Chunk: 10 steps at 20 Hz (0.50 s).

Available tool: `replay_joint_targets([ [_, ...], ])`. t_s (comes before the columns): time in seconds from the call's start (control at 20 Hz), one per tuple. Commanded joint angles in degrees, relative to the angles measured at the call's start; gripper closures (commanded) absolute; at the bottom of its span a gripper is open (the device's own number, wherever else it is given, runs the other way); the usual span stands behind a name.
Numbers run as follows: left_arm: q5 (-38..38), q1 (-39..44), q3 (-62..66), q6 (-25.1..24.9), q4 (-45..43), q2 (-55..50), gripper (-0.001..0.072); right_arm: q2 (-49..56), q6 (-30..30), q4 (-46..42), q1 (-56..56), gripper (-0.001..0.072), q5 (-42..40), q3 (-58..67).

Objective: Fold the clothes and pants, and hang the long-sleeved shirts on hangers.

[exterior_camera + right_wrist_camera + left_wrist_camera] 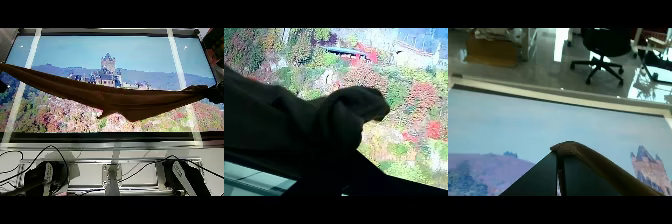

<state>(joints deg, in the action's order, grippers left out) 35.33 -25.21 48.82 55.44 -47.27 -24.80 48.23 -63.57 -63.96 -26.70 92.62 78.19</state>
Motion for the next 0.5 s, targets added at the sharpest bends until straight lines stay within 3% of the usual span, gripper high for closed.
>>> replay_joint_targets([
  [0.0, 3.4, 0.0, -0.2, 2.8, -2.3, -0.3, 0.0694, 0.2, 0.0, -0.7, 0.0, 0.0705, -8.8, 0.0],
  [0.2, 13.0, 2.5, -2.2, 3.7, -2.0, -14.6, 0.0694, 13.1, -0.4, 3.7, 0.0, 0.0705, -17.7, -0.1],
  [0.45, 8.5, 14.1, -2.9, 2.1, -2.0, -36.7, 0.0694, 34.2, -0.4, 9.4, 1.5, 0.0702, -25.6, -0.3],
])
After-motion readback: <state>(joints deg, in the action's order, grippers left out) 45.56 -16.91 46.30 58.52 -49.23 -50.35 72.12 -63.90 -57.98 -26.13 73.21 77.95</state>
